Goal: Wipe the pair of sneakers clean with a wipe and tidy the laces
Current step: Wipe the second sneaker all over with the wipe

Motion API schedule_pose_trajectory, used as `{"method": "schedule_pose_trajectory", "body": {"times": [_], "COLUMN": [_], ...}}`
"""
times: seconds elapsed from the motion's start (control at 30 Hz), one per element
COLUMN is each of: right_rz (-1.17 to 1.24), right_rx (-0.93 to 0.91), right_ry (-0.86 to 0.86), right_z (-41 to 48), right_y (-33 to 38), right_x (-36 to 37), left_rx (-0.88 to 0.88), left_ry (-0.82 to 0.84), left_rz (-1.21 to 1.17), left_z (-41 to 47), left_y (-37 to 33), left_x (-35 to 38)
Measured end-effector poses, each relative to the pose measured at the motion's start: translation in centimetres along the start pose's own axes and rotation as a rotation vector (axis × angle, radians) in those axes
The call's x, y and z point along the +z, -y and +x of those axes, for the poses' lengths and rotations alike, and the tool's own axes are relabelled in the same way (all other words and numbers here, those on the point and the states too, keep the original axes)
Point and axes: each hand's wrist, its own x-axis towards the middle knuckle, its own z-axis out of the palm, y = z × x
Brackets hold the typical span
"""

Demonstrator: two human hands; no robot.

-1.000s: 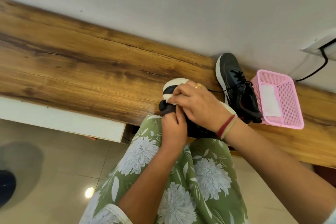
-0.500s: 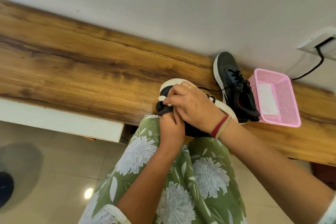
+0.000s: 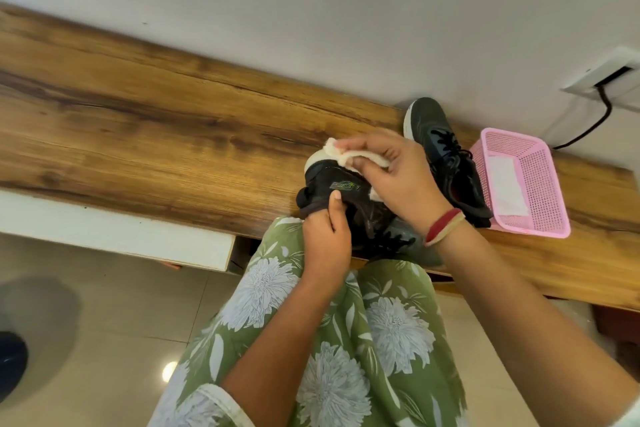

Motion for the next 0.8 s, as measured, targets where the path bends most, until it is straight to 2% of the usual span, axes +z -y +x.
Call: {"method": "schedule_pose_trajectory", "body": {"times": [0.03, 0.13, 0.2, 0.27, 0.33, 0.4, 0.5, 0.67, 0.8], "right_rz": [-0.065, -0.413, -0.558, -0.57, -0.56, -0.669, -0.773, -0.619, -0.659], "right_rx": [-0.016, -0.146, -0.204, -0.186, -0.214, -0.267, -0.204, -0.314, -0.251], "right_ry": [-0.031, 0.089, 0.076, 0.046, 0.101, 0.123, 0.039, 0.261, 0.19], "right_z": [0.1, -0.6, -0.9, -1.5, -2.3, -1.9, 0.2, -1.0, 0.0], "right_y": [0.0, -0.1, 0.1, 0.6, 1.1, 1.2, 0.9, 1.5, 0.7], "right_x": [0.2, 1.6, 2.4, 3.1, 3.4, 2.7, 1.3, 1.7, 0.9], "left_rx": [-0.003, 0.013, 0.013, 0.019, 0.032, 0.051, 0.086, 0.086, 0.085], "left_ry": [-0.002, -0.023, -0.03, -0.025, -0.033, -0.032, -0.012, -0.042, -0.02], "left_rz": [0.0, -0.012, -0.01, -0.017, -0.08, -0.051, 0.02, 0.005, 0.056], "left_z": [0.0, 0.0, 0.0, 0.1, 0.0, 0.0, 0.0, 0.0, 0.1], "left_y": [0.0, -0.1, 0.1, 0.4, 0.8, 0.7, 0.4, 0.3, 0.2], "left_x": [0.0, 0.0, 0.1, 0.2, 0.4, 0.4, 0.2, 0.1, 0.3]}}
